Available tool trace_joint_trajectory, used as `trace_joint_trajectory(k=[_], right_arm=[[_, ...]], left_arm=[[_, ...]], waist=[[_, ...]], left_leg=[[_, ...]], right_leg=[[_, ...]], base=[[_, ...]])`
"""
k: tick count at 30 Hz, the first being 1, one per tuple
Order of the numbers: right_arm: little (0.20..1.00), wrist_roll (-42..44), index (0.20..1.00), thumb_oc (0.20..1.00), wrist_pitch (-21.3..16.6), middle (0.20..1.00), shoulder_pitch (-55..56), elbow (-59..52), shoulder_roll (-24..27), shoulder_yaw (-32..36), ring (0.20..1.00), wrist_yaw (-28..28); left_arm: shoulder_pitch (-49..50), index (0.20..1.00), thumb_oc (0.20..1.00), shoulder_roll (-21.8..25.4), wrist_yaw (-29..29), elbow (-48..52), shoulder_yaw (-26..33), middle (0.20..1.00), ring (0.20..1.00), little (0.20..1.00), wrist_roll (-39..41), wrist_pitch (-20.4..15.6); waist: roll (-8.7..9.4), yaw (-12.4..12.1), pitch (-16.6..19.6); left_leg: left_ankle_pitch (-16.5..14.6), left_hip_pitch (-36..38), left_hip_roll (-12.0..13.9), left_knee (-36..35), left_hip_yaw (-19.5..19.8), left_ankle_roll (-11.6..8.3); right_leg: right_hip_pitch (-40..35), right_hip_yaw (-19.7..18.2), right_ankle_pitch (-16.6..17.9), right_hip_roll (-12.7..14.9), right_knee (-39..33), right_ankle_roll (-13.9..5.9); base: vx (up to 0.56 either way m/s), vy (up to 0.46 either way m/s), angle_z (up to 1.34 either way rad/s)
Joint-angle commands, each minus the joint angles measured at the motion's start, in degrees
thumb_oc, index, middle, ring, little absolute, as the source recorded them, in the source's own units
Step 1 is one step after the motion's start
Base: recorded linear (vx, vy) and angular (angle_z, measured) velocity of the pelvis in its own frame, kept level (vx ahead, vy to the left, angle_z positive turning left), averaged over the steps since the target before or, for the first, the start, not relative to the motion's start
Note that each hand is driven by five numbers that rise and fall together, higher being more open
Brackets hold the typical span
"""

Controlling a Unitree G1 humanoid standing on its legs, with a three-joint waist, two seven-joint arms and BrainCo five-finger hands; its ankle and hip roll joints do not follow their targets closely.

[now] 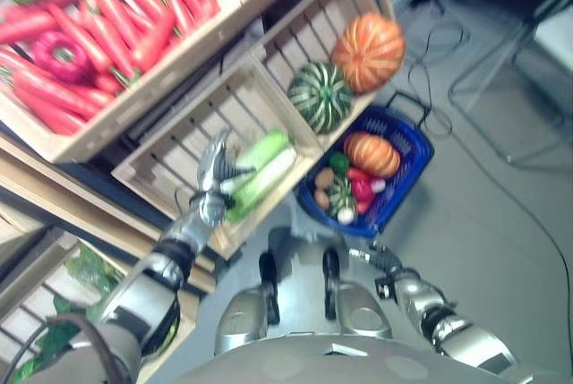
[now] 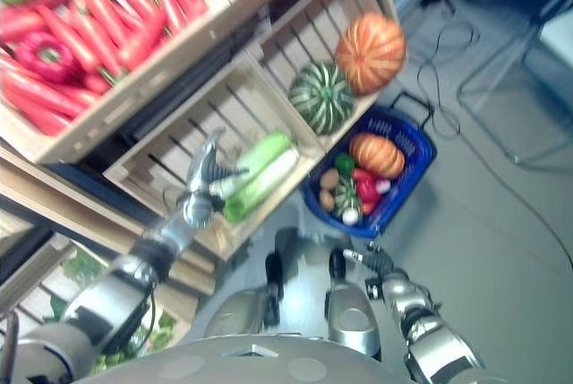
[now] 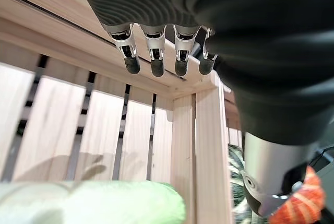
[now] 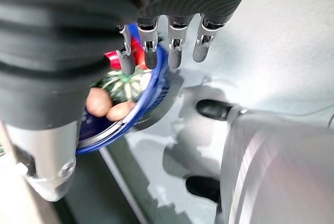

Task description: Pick up fruits and vegetables into the basket

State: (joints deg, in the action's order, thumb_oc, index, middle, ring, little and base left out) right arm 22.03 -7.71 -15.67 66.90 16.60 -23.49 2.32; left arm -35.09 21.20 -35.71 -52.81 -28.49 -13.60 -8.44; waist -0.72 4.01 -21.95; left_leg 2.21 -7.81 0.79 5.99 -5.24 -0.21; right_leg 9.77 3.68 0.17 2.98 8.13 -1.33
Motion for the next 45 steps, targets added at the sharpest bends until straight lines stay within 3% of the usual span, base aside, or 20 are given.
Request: trace_joint_trajectory(k=[1, 5, 14, 19, 26, 37, 45], right_arm=[[1.000, 3.9, 1.000, 1.000, -3.5, 1.000, 4.0, -3.3, 1.3, -1.2, 1.000, 0.5], [1.000, 6.4, 1.000, 1.000, -5.7, 1.000, 2.4, -4.3, 2.3, -1.7, 1.000, 0.5], [1.000, 9.5, 1.000, 1.000, -7.3, 1.000, -1.7, -8.2, 3.3, -2.7, 1.000, 1.4], [1.000, 11.8, 1.000, 1.000, -7.8, 1.000, -3.5, -11.1, 4.1, -3.4, 1.000, 2.9], [1.000, 13.1, 1.000, 1.000, -8.5, 1.000, -4.1, -14.1, 4.4, -2.6, 1.000, 5.1], [1.000, 13.8, 1.000, 1.000, -10.0, 1.000, -2.0, -18.8, 5.3, -2.3, 1.000, 5.5], [1.000, 15.7, 1.000, 1.000, -10.4, 1.000, -2.1, -20.3, 5.0, -1.7, 1.000, 5.2]], left_arm=[[0.3, 1.000, 1.000, 2.6, -5.8, -2.1, 1.0, 1.000, 1.000, 1.000, 0.6, 1.0], [-5.1, 1.000, 1.000, 5.2, -8.1, -6.4, 1.1, 1.000, 1.000, 1.000, 3.0, 1.4], [-14.9, 1.000, 1.000, 7.7, -13.6, -10.3, 1.4, 1.000, 1.000, 1.000, 4.4, 3.7], [-19.4, 1.000, 1.000, 9.6, -18.2, -10.7, 1.4, 1.000, 1.000, 1.000, 5.2, 6.3], [-22.2, 1.000, 1.000, 10.3, -20.2, -9.3, 2.0, 1.000, 1.000, 1.000, 7.0, 9.4], [-24.2, 1.000, 1.000, 12.0, -22.6, -10.0, 2.1, 1.000, 1.000, 1.000, 7.0, 13.7], [-25.4, 1.000, 1.000, 11.8, -23.6, -11.1, 0.1, 1.000, 1.000, 1.000, 4.7, 20.1]], waist=[[0.98, 0.7, 0.6], [2.07, 1.6, -2.4], [3.60, 2.6, -7.7], [3.76, 3.1, -7.8], [3.64, 3.3, -7.8], [4.35, 4.0, -7.8], [4.48, 4.3, -7.8]], left_leg=[[-6.4, -6.0, -1.0, 11.4, 0.6, 0.27], [-8.0, -12.9, -0.6, 18.5, 0.4, -0.36], [-10.0, -23.9, -0.3, 26.8, -0.4, -0.72], [-10.4, -31.2, -0.6, 30.0, -0.3, -1.05], [-10.2, -36.8, -1.4, 31.5, 0.0, -1.03], [-10.5, -39.5, -0.9, 31.8, -1.2, -0.91], [-10.5, -41.2, -1.1, 32.1, -1.1, -1.10]], right_leg=[[4.3, 0.9, -5.2, -0.6, 10.2, 0.01], [9.9, 1.1, -6.7, 0.0, 15.6, 0.70], [20.4, 0.7, -8.5, -0.2, 24.7, 0.93], [27.5, -0.2, -8.7, -1.0, 27.8, 0.96], [33.5, -0.8, -7.9, -2.1, 29.2, 0.65], [36.5, -1.1, -7.5, -2.1, 28.8, 0.43], [38.4, -1.0, -7.4, -2.3, 29.4, 0.28]], base=[[-0.17, 0.017, -0.03], [-0.15, 0.023, 0.03], [-0.11, 0.024, 0.02], [-0.06, -0.004, -0.01], [-0.02, -0.007, 0.04], [0.00, 0.001, 0.00], [0.00, 0.000, 0.00]])
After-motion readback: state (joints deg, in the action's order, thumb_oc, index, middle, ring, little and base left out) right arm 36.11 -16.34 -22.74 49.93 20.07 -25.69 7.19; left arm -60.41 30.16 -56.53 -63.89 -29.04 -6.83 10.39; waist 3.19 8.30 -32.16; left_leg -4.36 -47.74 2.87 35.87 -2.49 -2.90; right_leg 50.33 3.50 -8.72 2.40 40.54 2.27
